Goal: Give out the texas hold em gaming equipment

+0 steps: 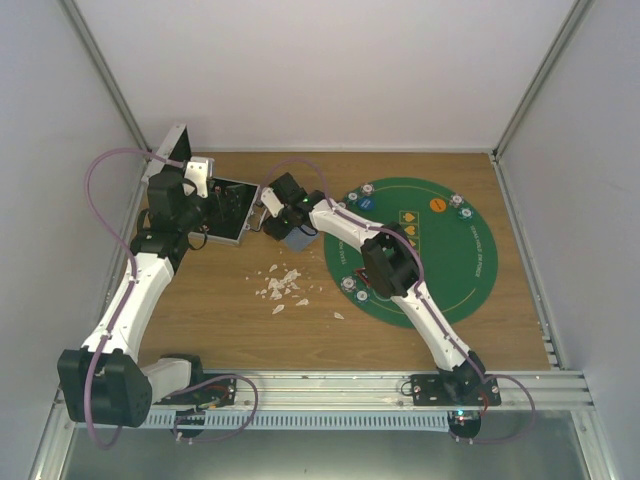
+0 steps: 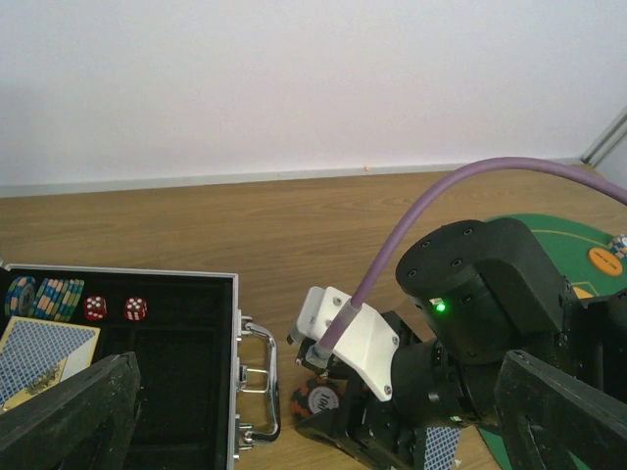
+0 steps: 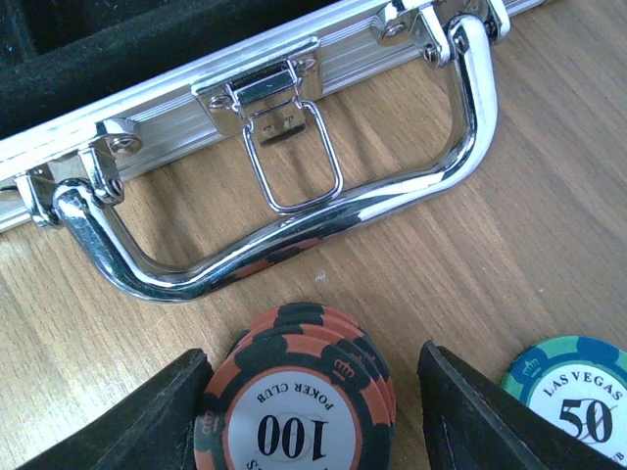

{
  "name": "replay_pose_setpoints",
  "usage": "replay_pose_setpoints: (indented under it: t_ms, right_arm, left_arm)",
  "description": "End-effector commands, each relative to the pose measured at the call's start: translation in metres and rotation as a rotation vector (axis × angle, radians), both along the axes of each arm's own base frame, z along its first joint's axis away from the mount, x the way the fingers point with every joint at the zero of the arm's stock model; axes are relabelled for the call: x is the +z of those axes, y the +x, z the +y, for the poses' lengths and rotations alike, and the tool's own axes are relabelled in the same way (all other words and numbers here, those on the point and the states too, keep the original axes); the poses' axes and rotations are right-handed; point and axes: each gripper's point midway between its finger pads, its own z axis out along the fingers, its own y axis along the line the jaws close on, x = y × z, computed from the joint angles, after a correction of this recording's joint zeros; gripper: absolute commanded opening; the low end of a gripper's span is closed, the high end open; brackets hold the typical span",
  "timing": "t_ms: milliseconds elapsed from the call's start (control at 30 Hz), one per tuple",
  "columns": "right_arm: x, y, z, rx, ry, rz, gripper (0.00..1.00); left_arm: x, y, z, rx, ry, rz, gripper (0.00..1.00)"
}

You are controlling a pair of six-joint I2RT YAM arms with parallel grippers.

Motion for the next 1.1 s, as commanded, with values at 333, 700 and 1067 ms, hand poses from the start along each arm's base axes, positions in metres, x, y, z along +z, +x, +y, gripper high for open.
replay_pose_setpoints:
  t_ms: [333,700,1067]
  right_arm:
    - [0.016,-0.001,0.009,0.016,0.016,-0.027,0.48]
    - [0.037,0.002,0.01,0.014,0.039,-0.056,0.46]
    - [0.051,0.003,0.01,0.009,0.055,-0.07,0.46]
  left_arm:
    - [0.018,0.002,0.0,-0.008,-0.015,-0.065,0.99]
    - [0.016,0.003,-0.001,-0.013,-0.019,-0.061,0.99]
    - [0.016,0.003,-0.001,-0.013,-0.02,-0.058,0.99]
